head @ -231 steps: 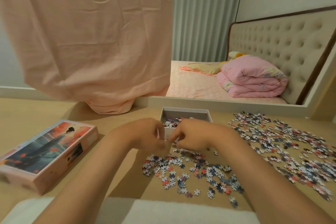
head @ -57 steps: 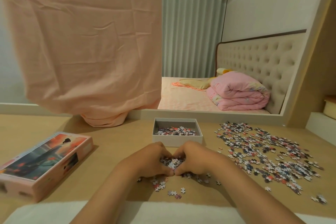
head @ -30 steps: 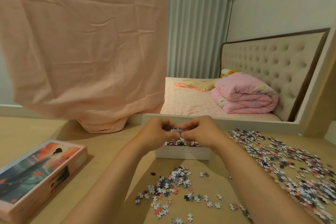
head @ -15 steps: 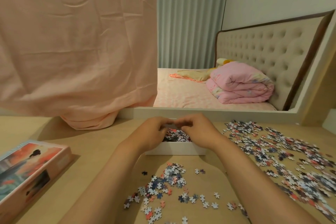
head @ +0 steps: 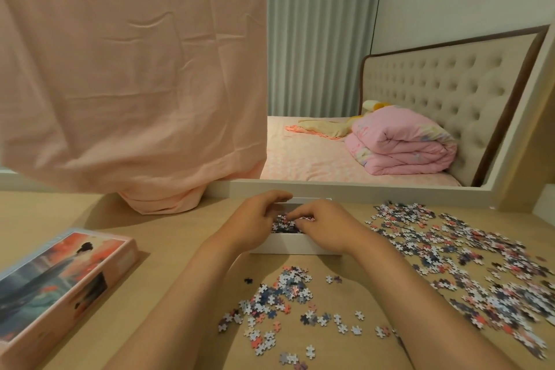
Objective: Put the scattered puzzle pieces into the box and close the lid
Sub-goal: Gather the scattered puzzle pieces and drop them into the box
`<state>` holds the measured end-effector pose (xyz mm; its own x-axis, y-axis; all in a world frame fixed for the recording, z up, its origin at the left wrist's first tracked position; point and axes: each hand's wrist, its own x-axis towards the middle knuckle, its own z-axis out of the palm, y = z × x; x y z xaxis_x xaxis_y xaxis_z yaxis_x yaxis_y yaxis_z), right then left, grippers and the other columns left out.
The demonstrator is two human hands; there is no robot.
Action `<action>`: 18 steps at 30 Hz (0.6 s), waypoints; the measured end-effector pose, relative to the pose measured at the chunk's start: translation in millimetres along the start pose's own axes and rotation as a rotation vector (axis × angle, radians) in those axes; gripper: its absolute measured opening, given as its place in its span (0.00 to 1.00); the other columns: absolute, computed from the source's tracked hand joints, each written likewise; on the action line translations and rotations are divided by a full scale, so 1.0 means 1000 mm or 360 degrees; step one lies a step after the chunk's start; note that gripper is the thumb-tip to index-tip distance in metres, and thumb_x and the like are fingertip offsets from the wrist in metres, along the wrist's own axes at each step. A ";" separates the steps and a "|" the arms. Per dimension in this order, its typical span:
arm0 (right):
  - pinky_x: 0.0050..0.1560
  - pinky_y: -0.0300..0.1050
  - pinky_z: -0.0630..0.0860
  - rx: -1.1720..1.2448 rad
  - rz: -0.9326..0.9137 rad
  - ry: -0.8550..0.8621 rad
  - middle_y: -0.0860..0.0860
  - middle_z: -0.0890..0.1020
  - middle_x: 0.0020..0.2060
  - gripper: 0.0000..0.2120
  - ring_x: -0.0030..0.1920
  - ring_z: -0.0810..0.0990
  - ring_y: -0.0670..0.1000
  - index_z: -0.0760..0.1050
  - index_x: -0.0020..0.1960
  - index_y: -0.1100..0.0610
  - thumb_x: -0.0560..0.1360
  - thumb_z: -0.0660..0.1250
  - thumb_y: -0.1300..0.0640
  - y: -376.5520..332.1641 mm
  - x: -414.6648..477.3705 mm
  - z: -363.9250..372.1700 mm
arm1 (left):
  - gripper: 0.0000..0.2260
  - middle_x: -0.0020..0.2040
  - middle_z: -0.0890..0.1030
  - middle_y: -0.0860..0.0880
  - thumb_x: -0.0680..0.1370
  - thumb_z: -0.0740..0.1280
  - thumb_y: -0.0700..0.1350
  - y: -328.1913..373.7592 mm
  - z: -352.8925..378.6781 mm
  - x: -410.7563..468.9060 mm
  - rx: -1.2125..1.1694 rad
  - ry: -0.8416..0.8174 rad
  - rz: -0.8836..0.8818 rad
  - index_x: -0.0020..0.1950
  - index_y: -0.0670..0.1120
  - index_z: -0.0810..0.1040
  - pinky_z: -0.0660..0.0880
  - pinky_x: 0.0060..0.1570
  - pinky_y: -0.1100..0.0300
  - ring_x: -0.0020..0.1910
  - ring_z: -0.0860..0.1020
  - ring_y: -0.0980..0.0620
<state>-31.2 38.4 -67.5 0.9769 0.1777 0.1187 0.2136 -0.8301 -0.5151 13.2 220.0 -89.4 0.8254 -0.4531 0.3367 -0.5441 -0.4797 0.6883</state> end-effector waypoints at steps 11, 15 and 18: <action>0.52 0.36 0.72 -0.0035 -0.0136 -0.0118 0.44 0.83 0.58 0.13 0.47 0.77 0.38 0.82 0.61 0.47 0.80 0.65 0.55 -0.025 -0.037 0.000 | 0.12 0.48 0.76 0.58 0.76 0.66 0.40 0.018 -0.025 -0.050 0.0555 0.0040 0.0137 0.56 0.52 0.81 0.72 0.47 0.65 0.45 0.76 0.59; 0.61 0.45 0.73 -0.0285 -0.0141 -0.0388 0.48 0.80 0.63 0.16 0.59 0.78 0.48 0.78 0.67 0.48 0.81 0.63 0.55 -0.028 -0.050 0.018 | 0.10 0.47 0.75 0.58 0.79 0.67 0.46 0.019 -0.023 -0.071 0.0654 -0.0134 0.0070 0.59 0.51 0.82 0.70 0.46 0.65 0.44 0.75 0.59; 0.64 0.55 0.74 -0.0407 -0.0136 -0.0481 0.52 0.79 0.61 0.16 0.61 0.77 0.55 0.77 0.67 0.47 0.80 0.62 0.57 -0.028 -0.062 0.025 | 0.10 0.48 0.77 0.57 0.78 0.68 0.49 0.022 -0.014 -0.084 0.0593 -0.0212 0.0054 0.58 0.53 0.83 0.72 0.47 0.64 0.45 0.76 0.60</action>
<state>-97.4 63.7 -81.3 0.9219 0.3677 -0.1224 0.3229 -0.9035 -0.2820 -66.3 257.9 -93.9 0.7925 -0.5552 0.2524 -0.6085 -0.6913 0.3898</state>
